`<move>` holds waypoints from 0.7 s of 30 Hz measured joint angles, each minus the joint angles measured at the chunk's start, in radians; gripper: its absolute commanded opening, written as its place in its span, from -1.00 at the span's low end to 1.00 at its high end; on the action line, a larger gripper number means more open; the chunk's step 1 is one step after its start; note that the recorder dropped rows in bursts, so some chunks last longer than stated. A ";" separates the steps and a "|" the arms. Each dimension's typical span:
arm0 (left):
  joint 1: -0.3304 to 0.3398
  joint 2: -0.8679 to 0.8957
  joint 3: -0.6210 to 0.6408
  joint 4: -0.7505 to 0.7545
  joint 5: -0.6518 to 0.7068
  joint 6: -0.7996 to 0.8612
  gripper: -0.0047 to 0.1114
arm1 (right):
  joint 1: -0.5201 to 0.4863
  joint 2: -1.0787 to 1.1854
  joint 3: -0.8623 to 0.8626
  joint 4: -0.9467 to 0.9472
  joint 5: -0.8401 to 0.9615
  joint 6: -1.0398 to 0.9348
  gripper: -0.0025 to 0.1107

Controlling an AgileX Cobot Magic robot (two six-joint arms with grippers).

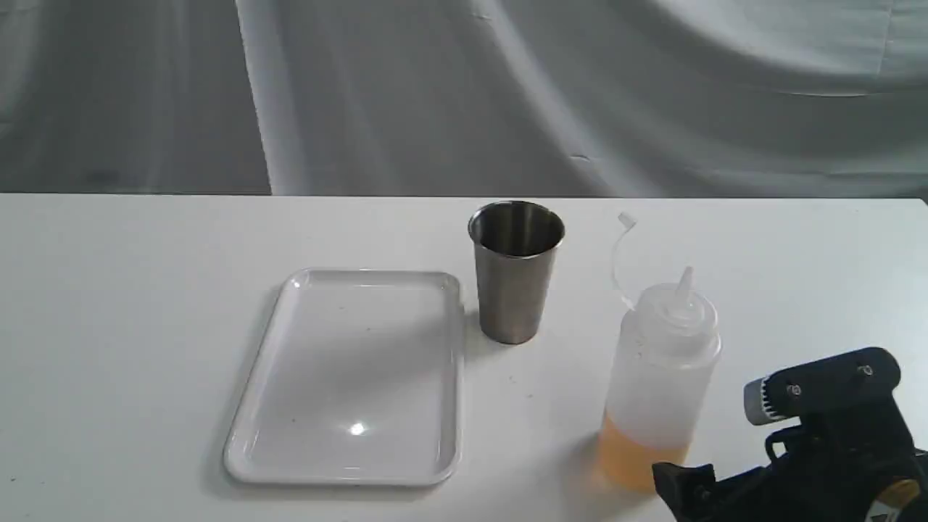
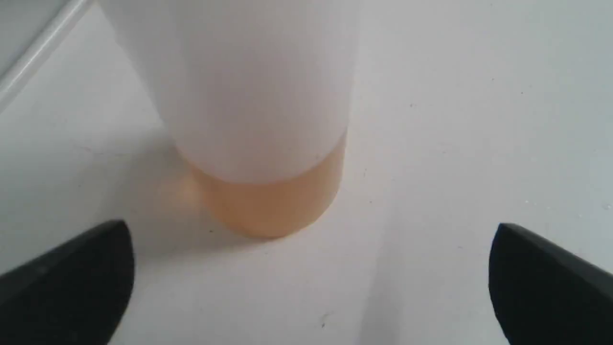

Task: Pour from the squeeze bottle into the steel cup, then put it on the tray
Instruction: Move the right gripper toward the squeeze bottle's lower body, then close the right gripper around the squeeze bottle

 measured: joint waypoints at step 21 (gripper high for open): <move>0.000 0.000 0.000 0.000 0.000 0.000 -0.78 | 0.000 0.233 -0.229 -0.004 -0.008 0.000 0.87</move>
